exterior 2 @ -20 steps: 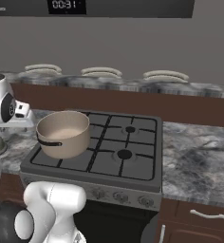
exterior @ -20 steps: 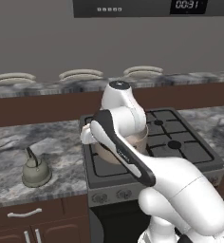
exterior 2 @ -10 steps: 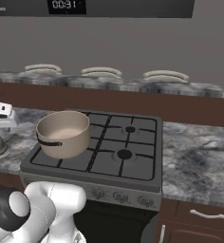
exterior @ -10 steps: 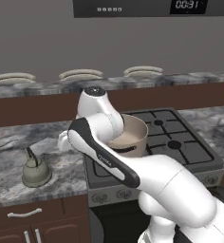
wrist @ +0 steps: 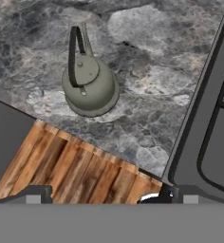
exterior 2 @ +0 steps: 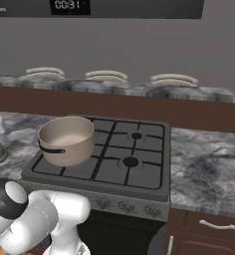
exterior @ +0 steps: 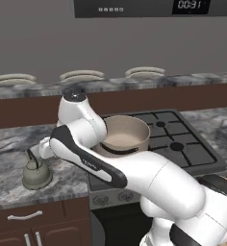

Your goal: Pick the kettle from the counter and place it on a stove burner. Then turn the burner on.

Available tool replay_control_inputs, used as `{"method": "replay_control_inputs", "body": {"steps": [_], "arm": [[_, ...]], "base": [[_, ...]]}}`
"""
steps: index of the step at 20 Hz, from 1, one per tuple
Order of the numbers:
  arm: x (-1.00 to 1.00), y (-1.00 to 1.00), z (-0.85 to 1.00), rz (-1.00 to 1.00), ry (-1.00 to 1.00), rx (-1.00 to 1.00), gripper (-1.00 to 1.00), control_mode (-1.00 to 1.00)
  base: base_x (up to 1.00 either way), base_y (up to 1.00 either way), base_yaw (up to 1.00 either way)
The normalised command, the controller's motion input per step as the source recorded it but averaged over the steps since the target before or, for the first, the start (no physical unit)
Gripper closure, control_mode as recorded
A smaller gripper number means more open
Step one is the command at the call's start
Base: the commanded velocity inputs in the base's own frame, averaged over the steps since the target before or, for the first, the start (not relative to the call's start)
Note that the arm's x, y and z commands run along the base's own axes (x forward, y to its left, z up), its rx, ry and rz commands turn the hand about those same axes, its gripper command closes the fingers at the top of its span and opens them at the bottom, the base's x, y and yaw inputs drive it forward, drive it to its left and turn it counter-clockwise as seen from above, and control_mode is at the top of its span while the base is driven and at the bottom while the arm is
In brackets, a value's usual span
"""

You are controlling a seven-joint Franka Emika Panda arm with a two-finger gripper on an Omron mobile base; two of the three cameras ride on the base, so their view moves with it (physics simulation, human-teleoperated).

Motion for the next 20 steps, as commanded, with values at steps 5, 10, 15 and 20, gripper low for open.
{"method": "replay_control_inputs", "body": {"steps": [5,10,15,20], "arm": [[0.01,0.18,-0.02,0.00,0.00,0.00,-1.00,-1.00],[0.06,0.15,-0.08,-0.02,-0.02,0.00,-1.00,-1.00],[0.11,0.33,-0.16,-0.02,0.00,0.00,-1.00,-1.00],[0.15,0.34,-0.17,-0.01,0.00,0.00,-1.00,-1.00]], "base": [[0.00,0.00,0.00],[0.00,0.00,0.00],[0.00,0.00,0.00],[0.00,0.00,0.00]]}}
